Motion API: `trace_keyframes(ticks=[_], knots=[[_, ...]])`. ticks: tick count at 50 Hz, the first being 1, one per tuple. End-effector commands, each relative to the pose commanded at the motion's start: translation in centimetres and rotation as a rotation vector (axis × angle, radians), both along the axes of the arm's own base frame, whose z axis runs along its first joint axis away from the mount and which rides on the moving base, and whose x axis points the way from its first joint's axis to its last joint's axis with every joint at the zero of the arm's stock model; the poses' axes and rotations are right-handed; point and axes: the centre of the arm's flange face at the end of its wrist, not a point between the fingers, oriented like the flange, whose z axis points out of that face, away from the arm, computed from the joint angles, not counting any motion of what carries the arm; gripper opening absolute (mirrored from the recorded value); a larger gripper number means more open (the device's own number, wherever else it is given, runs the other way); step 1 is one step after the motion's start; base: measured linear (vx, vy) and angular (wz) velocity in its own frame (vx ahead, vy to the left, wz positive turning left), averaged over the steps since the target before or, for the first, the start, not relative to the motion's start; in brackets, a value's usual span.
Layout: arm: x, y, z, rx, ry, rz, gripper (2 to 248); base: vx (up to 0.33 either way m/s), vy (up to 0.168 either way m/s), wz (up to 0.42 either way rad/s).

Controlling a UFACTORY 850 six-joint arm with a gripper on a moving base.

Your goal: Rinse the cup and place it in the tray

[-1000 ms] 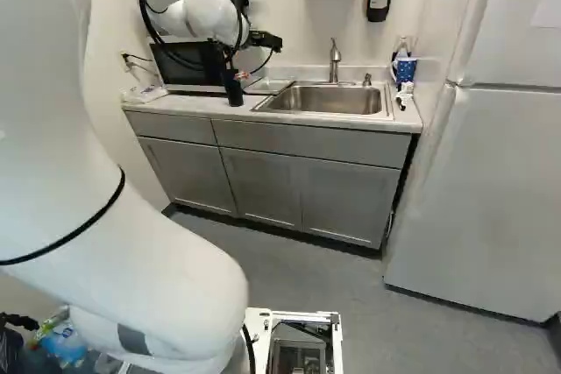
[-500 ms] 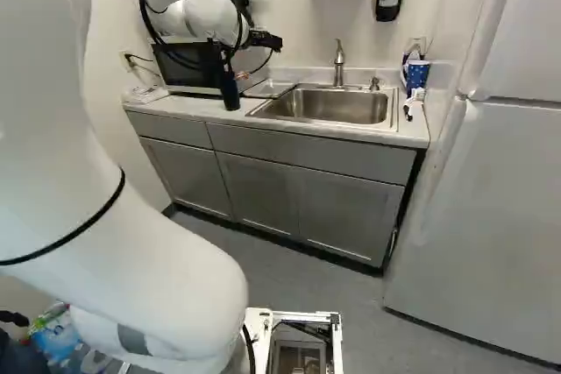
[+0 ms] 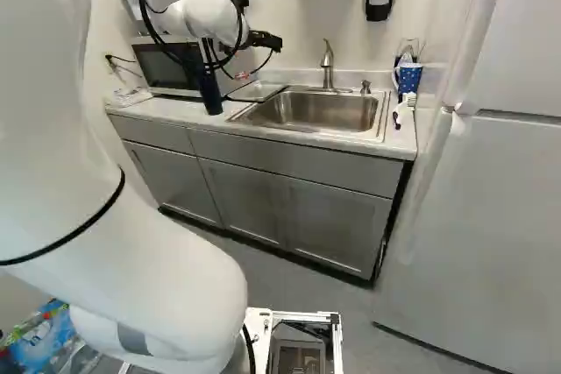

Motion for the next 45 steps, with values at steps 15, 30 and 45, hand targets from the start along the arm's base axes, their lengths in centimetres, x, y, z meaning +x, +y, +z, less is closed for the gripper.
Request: trace_keyframes(ticks=[15,30,45], knots=[[0.00,0.00,0.00,0.000,0.000,0.000,247,0.122,-0.134,0.015],[0.00,0.00,0.00,0.000,0.000,0.000,247,0.110,-0.127,0.012],[0.00,0.00,0.00,0.000,0.000,0.000,247,0.083,-0.105,0.007]])
